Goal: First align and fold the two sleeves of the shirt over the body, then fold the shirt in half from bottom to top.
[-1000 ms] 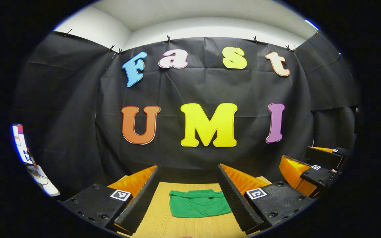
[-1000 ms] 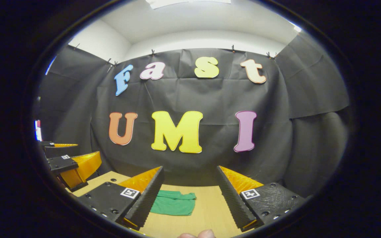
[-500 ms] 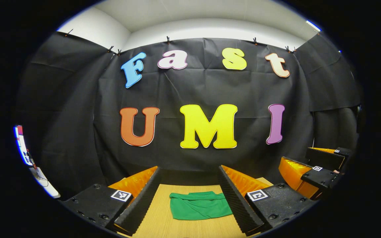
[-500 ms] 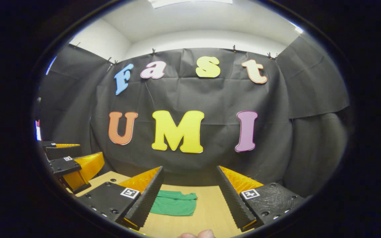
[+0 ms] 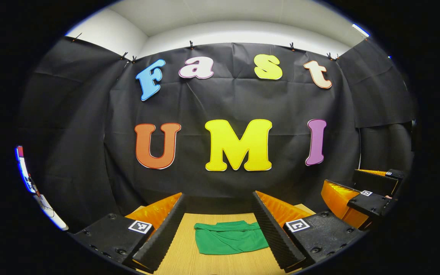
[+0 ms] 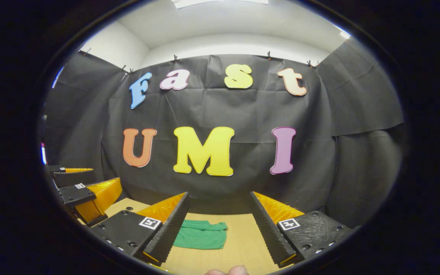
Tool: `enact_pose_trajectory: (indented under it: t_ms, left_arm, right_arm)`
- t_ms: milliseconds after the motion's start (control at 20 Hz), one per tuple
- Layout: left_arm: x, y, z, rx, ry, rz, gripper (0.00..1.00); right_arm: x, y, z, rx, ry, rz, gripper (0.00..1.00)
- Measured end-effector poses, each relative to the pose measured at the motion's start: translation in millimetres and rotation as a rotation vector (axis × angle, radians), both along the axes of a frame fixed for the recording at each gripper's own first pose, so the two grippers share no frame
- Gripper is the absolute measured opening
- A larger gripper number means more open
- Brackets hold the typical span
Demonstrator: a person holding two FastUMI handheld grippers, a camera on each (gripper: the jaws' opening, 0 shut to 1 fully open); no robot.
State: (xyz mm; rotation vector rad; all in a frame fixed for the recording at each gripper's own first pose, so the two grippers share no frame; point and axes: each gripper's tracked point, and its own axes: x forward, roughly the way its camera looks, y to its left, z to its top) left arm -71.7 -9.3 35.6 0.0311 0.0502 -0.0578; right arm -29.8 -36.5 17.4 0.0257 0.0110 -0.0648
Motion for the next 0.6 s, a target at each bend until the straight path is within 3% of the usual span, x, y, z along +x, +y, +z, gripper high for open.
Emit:
enact_pose_trajectory:
  t_ms: [600]
  left_arm:
    - [3.8,14.6,-3.4,-0.003,0.010,0.042,1.00]
  right_arm:
    - [4.2,12.4,2.7,-0.002,-0.003,0.012,0.96]
